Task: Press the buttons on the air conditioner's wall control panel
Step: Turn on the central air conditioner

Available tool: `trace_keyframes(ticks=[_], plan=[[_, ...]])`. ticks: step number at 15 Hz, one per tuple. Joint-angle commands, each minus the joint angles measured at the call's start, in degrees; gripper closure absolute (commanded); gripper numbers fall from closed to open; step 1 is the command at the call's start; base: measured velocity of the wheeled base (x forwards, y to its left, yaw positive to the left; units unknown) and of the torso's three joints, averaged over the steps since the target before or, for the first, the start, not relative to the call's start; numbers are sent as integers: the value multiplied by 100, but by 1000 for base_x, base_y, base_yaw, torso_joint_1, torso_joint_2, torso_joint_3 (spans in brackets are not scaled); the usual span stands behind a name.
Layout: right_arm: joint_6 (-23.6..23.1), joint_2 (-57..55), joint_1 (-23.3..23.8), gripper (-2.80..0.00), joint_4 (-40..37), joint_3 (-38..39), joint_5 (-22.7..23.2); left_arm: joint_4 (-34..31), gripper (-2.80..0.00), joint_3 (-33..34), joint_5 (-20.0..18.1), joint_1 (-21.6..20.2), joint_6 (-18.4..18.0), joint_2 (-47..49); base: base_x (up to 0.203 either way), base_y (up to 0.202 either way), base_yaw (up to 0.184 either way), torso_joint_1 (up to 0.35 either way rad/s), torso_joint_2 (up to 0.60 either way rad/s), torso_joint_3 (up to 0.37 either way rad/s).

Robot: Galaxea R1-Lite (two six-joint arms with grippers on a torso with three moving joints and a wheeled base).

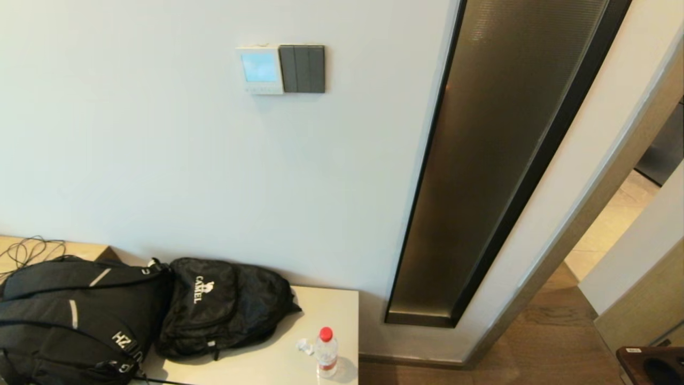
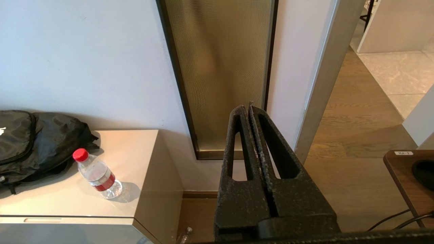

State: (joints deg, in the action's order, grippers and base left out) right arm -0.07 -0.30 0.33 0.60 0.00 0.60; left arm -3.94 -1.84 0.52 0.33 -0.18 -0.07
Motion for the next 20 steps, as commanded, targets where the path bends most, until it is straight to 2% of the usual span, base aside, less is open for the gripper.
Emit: trace_keyframes(ticks=[1, 14, 17, 20], plan=[[-1, -5, -6, 0, 2, 9, 2, -2, 0, 0, 0, 0, 1, -1, 0, 0, 0, 0, 0, 0], [-10, -5, -7, 0, 2, 9, -16, 1, 0, -43, -3, -6, -19, -1, 0, 0, 0, 0, 0, 0], [-10, -5, -7, 0, 2, 9, -16, -67, 0, -787, -128, -3, 42, 248, 0, 0, 0, 0, 0, 0], [-10, -5, -7, 0, 2, 9, -16, 125, 0, -1504, -185, 59, 61, 1345, 0, 0, 0, 0, 0, 0]])
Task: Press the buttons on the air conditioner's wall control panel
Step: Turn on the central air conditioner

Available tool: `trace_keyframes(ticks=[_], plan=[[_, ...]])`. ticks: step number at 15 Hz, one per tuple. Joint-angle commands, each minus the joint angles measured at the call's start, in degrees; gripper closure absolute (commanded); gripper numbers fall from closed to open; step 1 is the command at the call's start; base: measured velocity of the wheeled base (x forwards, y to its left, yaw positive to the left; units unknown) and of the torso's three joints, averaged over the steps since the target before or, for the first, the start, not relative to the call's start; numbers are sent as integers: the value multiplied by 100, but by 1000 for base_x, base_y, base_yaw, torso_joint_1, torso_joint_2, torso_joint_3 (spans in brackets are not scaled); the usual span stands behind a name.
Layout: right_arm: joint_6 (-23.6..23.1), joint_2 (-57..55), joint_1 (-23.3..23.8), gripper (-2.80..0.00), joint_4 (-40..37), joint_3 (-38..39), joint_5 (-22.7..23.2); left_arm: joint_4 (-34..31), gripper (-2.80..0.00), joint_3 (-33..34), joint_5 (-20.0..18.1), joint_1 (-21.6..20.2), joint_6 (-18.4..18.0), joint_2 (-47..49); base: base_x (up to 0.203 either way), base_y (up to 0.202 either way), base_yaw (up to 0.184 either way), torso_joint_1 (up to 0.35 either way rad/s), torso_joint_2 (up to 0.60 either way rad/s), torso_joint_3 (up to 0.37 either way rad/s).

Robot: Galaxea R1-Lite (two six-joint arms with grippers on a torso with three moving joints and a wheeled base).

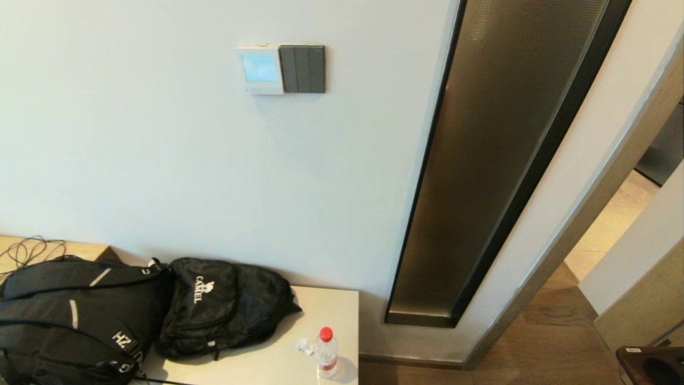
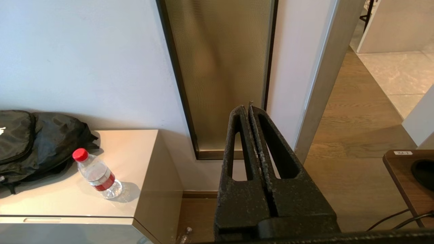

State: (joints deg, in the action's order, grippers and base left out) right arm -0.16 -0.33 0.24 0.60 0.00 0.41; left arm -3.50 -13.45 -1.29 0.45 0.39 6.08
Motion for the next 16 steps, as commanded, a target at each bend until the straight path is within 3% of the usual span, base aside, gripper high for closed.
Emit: trace_keyframes(ticks=[1, 6, 16], plan=[[-2, -2, 2, 0, 2, 9, 2, 261, 0, -602, -9, 115, 8, 1211, 0, 0, 0, 0, 0, 0], [-2, -2, 2, 0, 2, 9, 2, 1443, 0, -2233, -98, 252, 20, 3795, 0, 0, 0, 0, 0, 0], [-2, -2, 2, 0, 2, 8, 2, 3072, 0, -5433, -550, 450, 8, 8350, 0, 0, 0, 0, 0, 0]])
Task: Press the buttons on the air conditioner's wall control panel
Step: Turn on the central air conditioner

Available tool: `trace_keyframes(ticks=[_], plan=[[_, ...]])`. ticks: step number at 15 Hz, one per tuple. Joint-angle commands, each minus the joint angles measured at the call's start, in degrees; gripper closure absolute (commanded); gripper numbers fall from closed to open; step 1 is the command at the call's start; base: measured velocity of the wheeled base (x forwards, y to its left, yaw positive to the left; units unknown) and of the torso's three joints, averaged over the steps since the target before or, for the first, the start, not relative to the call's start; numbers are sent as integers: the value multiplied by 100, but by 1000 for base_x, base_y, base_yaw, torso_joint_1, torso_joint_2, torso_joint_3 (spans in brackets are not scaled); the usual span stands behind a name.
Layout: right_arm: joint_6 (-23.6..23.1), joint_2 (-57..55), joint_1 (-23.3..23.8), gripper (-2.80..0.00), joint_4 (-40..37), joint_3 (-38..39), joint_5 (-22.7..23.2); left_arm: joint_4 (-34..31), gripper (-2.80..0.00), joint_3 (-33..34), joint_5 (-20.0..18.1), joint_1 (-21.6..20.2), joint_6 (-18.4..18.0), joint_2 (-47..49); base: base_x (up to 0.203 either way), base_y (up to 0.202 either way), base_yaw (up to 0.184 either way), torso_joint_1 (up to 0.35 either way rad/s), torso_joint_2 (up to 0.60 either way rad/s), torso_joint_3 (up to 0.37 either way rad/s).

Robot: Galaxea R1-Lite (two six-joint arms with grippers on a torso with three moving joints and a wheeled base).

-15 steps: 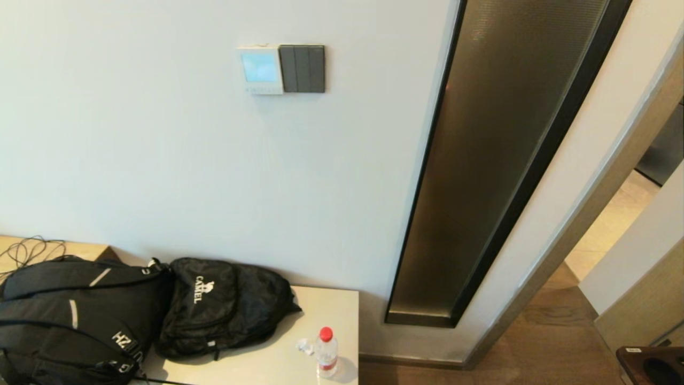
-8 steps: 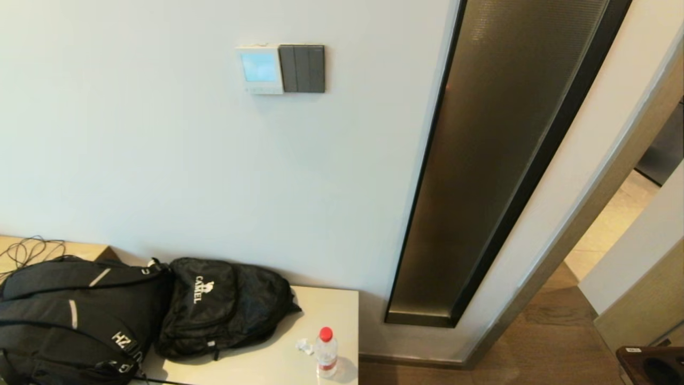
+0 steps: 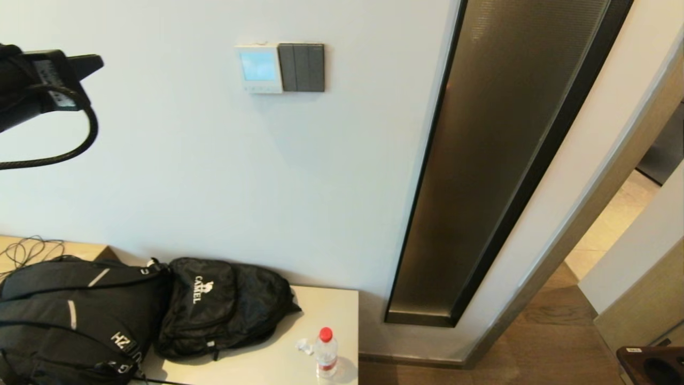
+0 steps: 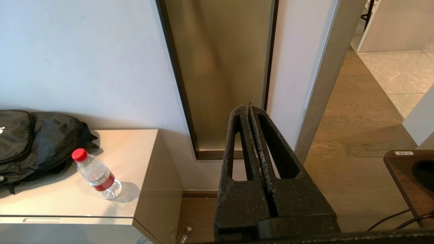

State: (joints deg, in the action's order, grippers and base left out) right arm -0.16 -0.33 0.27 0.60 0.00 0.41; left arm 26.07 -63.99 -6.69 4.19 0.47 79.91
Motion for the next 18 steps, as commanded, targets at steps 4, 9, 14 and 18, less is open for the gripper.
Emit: trace_keyframes(ticks=[4, 9, 14, 18], plan=[[-2, -2, 0, 0, 2, 9, 2, 402, 0, -1322, 60, 558, -15, 1985, 0, 0, 0, 0, 0, 0], [-2, -2, 0, 0, 2, 9, 2, 420, 0, -2268, 241, 1008, -68, 2834, 0, 0, 0, 0, 0, 0], [-2, -2, 0, 0, 2, 9, 2, 414, 0, -2683, 283, 1386, -140, 3279, 0, 0, 0, 0, 0, 0], [-2, -2, 0, 0, 2, 9, 2, 417, 0, -3081, 291, 1551, -199, 3708, 0, 0, 0, 0, 0, 0]])
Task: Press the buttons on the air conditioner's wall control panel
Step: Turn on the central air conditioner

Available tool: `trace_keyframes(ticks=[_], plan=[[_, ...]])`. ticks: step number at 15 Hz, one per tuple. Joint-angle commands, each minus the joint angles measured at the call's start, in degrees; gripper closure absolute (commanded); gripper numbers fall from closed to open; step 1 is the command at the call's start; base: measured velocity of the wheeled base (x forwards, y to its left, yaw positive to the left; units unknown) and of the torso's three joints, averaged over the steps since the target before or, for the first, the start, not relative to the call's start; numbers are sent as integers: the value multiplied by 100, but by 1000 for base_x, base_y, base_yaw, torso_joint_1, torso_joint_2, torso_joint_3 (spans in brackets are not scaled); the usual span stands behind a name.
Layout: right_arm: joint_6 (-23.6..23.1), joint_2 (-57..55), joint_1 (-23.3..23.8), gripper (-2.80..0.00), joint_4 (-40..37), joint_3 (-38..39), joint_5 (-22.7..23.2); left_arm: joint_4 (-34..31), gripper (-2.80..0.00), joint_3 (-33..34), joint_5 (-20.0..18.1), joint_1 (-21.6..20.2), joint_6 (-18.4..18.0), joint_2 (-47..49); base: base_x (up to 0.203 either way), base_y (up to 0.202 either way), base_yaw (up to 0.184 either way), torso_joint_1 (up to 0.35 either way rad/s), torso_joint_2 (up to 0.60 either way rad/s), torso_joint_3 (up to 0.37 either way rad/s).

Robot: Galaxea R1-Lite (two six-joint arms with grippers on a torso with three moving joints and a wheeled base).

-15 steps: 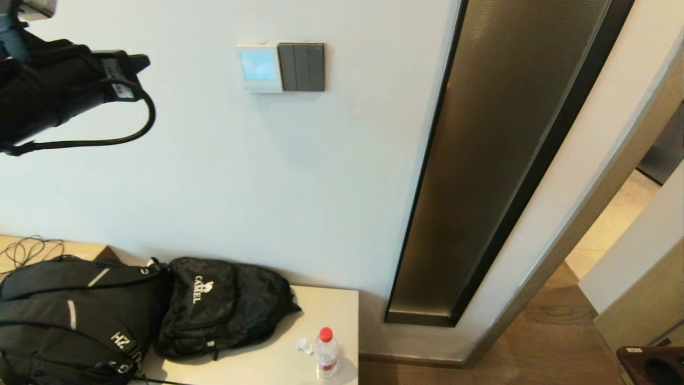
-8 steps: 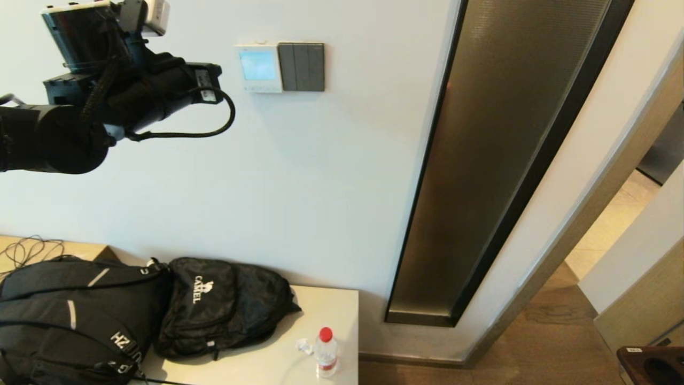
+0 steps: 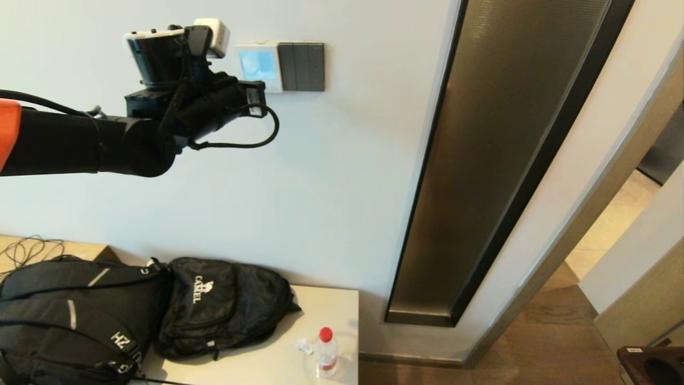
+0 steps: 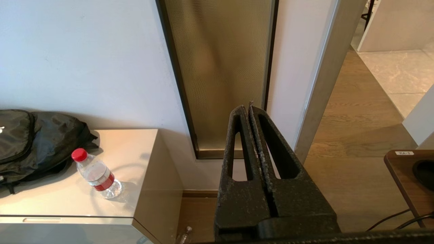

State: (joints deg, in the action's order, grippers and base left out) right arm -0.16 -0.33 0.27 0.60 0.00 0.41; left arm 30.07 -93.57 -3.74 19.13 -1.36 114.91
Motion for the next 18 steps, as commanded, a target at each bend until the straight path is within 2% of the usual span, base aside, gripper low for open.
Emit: trace_keyframes(ticks=[1, 9, 18], plan=[[-2, -2, 0, 0, 2, 9, 2, 16, 0, -180, -4, 81, -28, 282, 0, 0, 0, 0, 0, 0], [-2, -2, 0, 0, 2, 9, 2, -71, 0, -1280, -4, 122, -65, 981, 0, 0, 0, 0, 0, 0], [-2, -2, 0, 0, 2, 9, 2, -72, 0, -1392, -4, 100, -66, 1218, 0, 0, 0, 0, 0, 0]])
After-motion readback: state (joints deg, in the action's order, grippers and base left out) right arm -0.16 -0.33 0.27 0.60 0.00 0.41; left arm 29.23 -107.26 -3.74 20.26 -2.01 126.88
